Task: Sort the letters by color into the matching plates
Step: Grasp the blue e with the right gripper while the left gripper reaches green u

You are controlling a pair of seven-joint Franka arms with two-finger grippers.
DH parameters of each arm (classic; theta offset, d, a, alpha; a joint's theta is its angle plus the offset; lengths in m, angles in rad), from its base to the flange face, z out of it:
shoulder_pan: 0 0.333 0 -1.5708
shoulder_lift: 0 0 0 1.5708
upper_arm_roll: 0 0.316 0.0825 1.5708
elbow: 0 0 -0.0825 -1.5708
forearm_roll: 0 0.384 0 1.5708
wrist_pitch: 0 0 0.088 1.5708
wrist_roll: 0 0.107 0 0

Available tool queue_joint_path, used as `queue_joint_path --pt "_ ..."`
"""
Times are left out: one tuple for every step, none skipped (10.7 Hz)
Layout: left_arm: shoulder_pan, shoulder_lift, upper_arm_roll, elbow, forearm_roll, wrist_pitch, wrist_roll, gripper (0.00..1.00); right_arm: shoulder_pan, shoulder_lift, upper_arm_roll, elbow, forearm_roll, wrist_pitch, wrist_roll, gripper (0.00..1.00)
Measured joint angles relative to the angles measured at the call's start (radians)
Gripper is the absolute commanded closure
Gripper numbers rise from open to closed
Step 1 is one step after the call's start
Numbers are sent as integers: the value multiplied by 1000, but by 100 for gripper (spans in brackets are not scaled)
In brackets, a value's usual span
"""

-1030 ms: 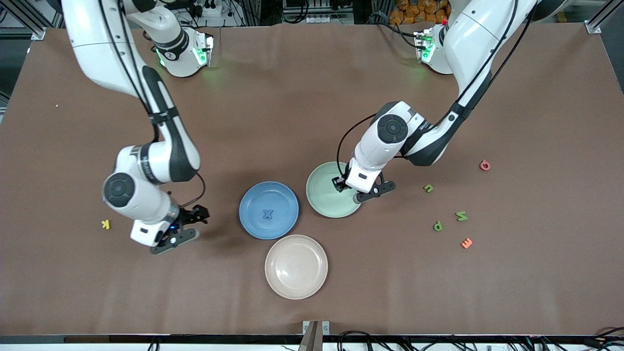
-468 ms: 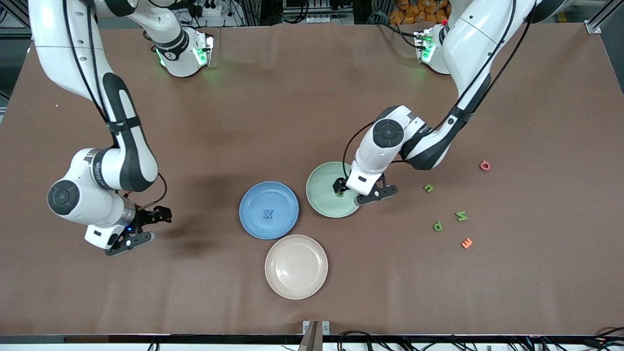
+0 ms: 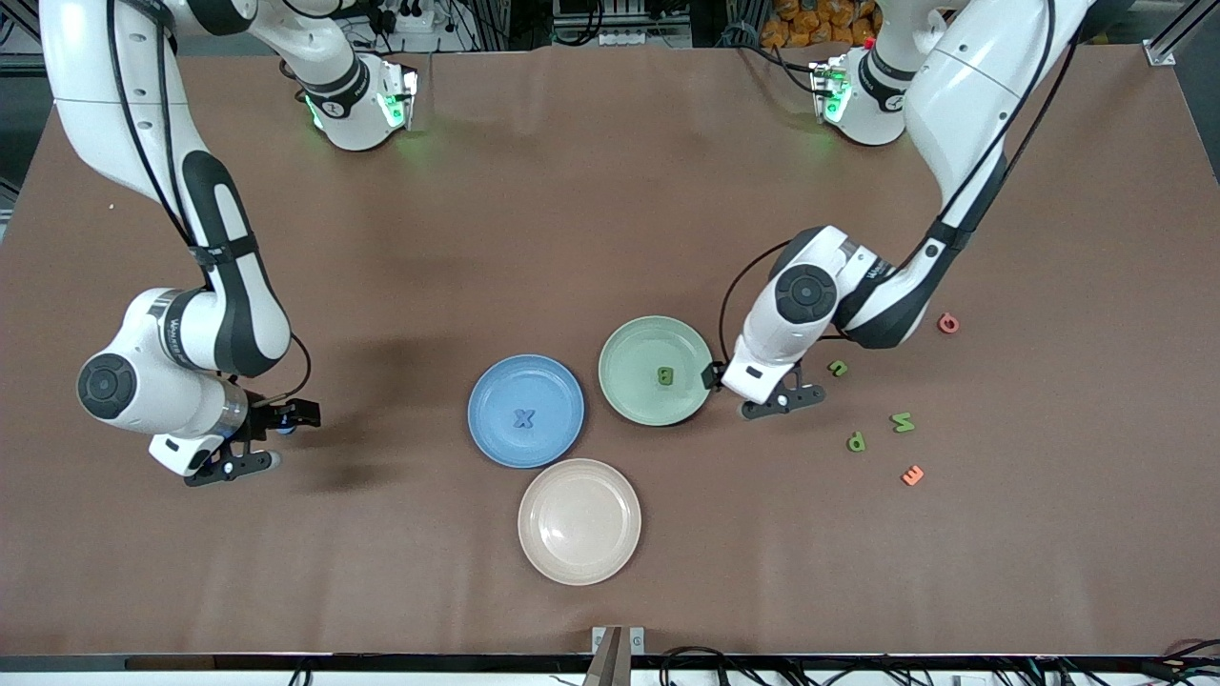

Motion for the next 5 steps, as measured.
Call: queue_joint_path --pt "24 -4 0 -14 36 0 4 0 -2 5 -1 -11 0 11 0 0" --pt "53 -11 0 -32 70 -2 17 0 -5 13 -1 -27 0 45 0 0" --pt "86 -21 0 -57 86 -3 38 0 -9 23 -1 -44 -1 80 0 0" --pt "124 -31 1 -86 90 -5 45 0 -13 29 -1 -55 -1 98 0 0" --pt "168 -42 3 -111 91 -5 46 0 -18 33 -2 -57 -1 102 0 0"
